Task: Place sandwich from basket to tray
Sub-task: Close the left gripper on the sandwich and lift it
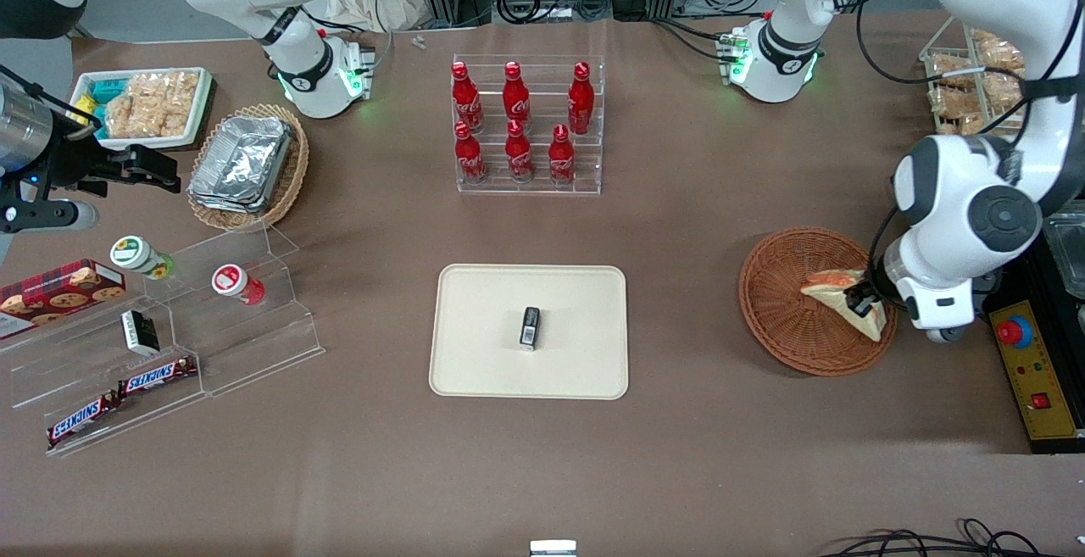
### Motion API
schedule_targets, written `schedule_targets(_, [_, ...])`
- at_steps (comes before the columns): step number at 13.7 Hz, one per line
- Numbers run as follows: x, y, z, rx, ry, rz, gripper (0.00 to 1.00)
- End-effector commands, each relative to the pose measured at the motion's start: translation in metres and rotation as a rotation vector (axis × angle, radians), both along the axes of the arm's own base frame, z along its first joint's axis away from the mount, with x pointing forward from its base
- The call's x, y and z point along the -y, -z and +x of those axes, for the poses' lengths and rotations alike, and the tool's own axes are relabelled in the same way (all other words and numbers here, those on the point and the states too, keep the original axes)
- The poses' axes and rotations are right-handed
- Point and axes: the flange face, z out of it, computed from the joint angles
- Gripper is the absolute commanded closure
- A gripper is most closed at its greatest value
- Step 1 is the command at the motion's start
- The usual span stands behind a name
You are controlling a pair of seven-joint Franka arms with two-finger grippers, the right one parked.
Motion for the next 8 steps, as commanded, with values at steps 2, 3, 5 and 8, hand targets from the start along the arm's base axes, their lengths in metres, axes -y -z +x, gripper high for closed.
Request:
schedule_targets(2, [0.038, -0.106, 0.025, -0.024, 0.048, -0.005, 1.00])
schedule_targets(3, [0.058, -0.123, 0.027, -0.028, 0.077, -0.016, 1.00])
schedule_targets(5, [0.104, -0.139, 0.031, -0.036, 0.155, -0.043, 1.00])
schedule_targets(8, [0.184, -0.138, 0.029, -0.013, 0.342, -0.053, 1.00])
